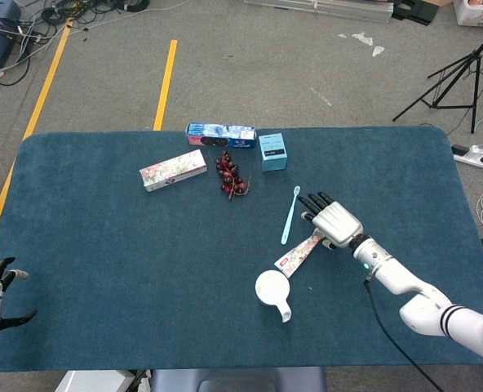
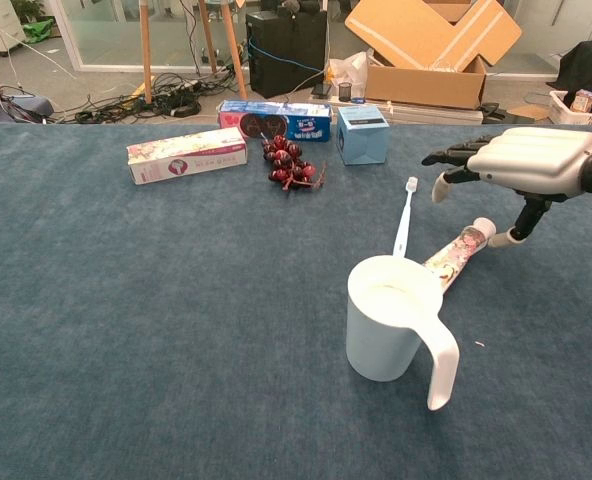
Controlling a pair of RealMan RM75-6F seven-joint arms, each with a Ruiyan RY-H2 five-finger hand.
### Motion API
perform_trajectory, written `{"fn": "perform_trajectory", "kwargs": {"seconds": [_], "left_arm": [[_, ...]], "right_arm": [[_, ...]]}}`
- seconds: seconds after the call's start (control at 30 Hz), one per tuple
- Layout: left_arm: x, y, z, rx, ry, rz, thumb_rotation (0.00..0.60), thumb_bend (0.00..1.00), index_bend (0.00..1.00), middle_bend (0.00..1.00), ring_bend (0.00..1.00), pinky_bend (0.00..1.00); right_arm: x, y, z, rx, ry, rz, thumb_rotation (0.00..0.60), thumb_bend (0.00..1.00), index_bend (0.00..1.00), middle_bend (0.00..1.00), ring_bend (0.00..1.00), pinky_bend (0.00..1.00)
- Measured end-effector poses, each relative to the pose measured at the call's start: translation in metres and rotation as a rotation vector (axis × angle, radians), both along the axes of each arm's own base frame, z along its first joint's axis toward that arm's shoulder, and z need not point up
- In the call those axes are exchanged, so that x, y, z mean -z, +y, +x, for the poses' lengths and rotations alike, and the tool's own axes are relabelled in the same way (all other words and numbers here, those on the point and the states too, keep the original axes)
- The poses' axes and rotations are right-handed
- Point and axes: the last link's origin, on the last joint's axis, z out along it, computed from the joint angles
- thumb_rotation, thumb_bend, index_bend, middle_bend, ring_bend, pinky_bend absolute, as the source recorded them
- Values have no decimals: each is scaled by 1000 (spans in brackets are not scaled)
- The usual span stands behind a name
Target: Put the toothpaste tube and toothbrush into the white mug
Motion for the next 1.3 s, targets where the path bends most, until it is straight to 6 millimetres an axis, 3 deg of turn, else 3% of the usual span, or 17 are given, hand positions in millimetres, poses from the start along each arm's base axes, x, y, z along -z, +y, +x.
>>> {"fn": "perform_trajectory", "kwargs": {"seconds": [0.47,1.3], "left_arm": [[0,1,0,-2,-1,-1,600,68,325,147,95,74],[-1,-1,1,0,-7,1,600,68,325,147,95,74]], "right_arm": [[12,-2,-9,31,13,24,600,114,282,0,0,110],[31,-8,-6,47,-22,38,600,251,616,9,0,110]]}}
